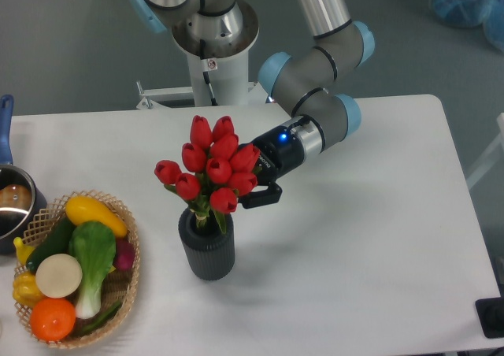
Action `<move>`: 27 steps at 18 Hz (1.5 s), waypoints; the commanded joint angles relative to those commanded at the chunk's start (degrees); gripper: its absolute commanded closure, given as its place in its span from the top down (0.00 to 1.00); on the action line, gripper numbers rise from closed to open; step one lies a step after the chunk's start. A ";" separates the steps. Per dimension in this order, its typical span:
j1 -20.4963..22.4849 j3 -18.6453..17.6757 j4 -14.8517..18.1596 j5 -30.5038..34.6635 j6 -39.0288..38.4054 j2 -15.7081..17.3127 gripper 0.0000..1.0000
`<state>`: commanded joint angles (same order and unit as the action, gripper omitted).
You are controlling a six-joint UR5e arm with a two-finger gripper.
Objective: Insert the flowers into the vase
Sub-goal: 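Push the tulip bunch further down into the vase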
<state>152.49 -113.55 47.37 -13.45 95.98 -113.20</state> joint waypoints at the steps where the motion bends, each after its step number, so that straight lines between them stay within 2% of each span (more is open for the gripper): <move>1: 0.00 0.00 0.00 0.00 0.09 -0.35 0.47; 27: 0.44 -0.88 0.00 0.18 3.16 -3.08 0.47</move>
<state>152.93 -114.43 47.37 -13.27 99.14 -116.28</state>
